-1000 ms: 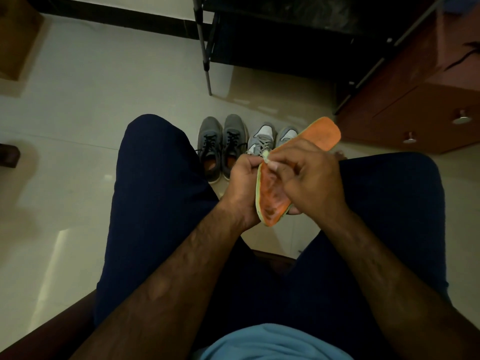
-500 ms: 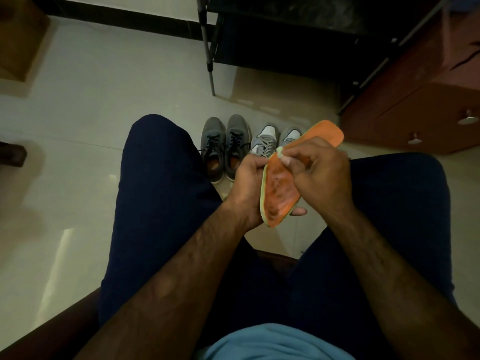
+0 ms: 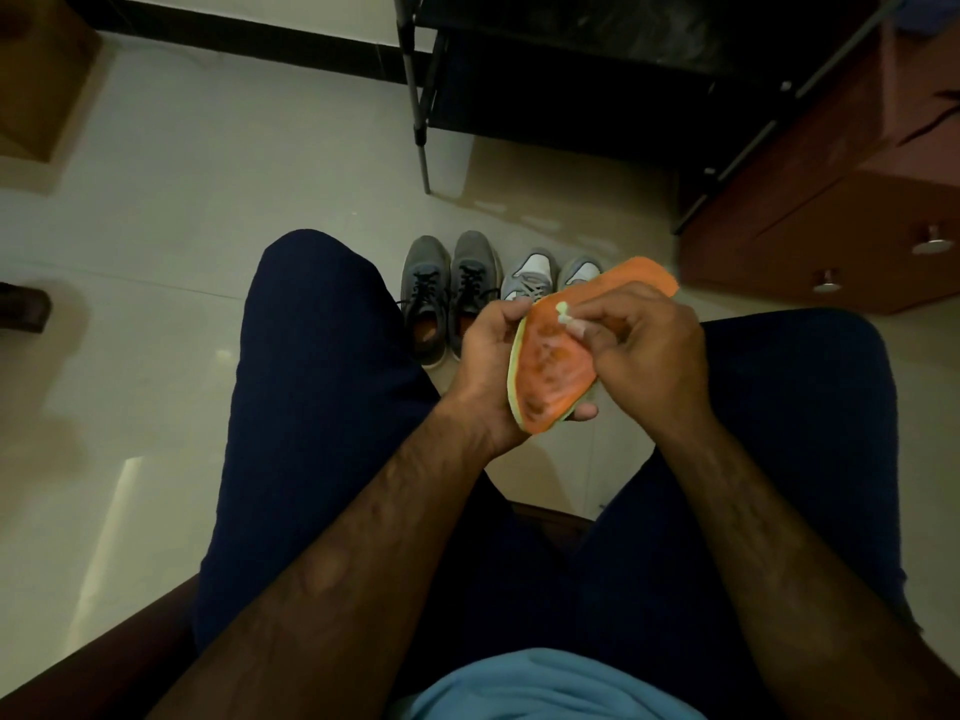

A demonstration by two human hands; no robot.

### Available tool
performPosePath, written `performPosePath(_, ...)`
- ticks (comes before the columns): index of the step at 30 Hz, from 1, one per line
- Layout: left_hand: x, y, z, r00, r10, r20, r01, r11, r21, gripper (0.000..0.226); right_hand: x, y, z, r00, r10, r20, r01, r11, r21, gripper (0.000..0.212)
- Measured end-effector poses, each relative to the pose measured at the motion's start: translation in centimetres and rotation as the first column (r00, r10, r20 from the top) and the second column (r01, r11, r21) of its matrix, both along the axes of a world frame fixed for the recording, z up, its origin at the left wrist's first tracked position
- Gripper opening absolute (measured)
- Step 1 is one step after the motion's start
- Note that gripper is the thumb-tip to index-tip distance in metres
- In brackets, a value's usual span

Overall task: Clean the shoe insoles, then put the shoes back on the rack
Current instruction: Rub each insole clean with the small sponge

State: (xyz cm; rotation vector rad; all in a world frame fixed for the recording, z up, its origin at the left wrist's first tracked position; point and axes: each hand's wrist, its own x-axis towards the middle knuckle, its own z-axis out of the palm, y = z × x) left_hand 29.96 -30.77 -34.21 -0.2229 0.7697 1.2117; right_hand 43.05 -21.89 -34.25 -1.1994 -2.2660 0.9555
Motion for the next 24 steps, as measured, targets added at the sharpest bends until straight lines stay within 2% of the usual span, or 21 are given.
performPosePath(3, -0.1, -0.1, 0.2, 1.0, -0.024, 0.0, 0.024, 0.999, 0.047, 0.053, -0.2, -0.6, 0.0, 0.996, 0.084, 0.007, -0.084, 0.996, -0.019, 0.011)
performPosePath(7, 0.2, 0.0, 0.1, 1.0, 0.01, 0.0, -0.01, 1.0, 0.021, 0.05, 0.4, 0.8, -0.1, 0.993, -0.115, 0.017, 0.115, 0.993, 0.014, 0.009)
performPosePath(11, 0.0, -0.2, -0.1, 1.0, 0.002, 0.028, -0.003, 1.0, 0.026, 0.054, -0.1, -0.9, 0.1, 0.995, 0.095, -0.021, -0.095, 0.995, -0.019, 0.011)
performPosePath(12, 0.0, -0.1, -0.1, 1.0, 0.003, 0.025, -0.003, 1.0, 0.023, 0.055, 0.0, -0.8, 0.1, 0.995, 0.09, -0.034, -0.091, 0.995, -0.039, 0.011)
performPosePath(15, 0.2, 0.0, -0.1, 1.0, 0.014, 0.002, -0.014, 1.0, 0.006, 0.057, 0.2, 0.5, -0.1, 0.996, -0.088, -0.008, 0.088, 0.996, -0.017, 0.01)
performPosePath(17, 0.3, -0.1, -0.2, 1.0, 0.016, 0.02, -0.016, 1.0, 0.021, 0.056, -0.1, 0.1, -0.2, 0.999, -0.032, 0.007, 0.032, 0.999, 0.007, 0.011)
performPosePath(19, 0.1, -0.2, -0.2, 0.999, 0.009, 0.039, -0.011, 0.999, 0.034, 0.055, -0.4, -0.9, 0.0, 0.995, 0.101, -0.027, -0.102, 0.995, -0.023, 0.012)
performPosePath(20, 0.1, -0.2, -0.2, 0.999, 0.006, 0.035, -0.007, 0.999, 0.033, 0.055, -0.3, -0.9, 0.0, 0.993, 0.107, -0.041, -0.109, 0.993, -0.049, 0.011)
performPosePath(23, 0.3, 0.0, -0.1, 1.0, 0.005, -0.006, -0.004, 1.0, 0.01, 0.056, 0.2, 0.5, -0.1, 0.996, -0.094, 0.008, 0.094, 0.995, -0.039, 0.01)
performPosePath(24, 0.4, 0.0, -0.3, 1.0, 0.008, -0.011, -0.008, 1.0, 0.005, 0.057, 0.2, 0.7, -0.2, 0.993, -0.114, 0.042, 0.115, 0.993, -0.023, 0.011)
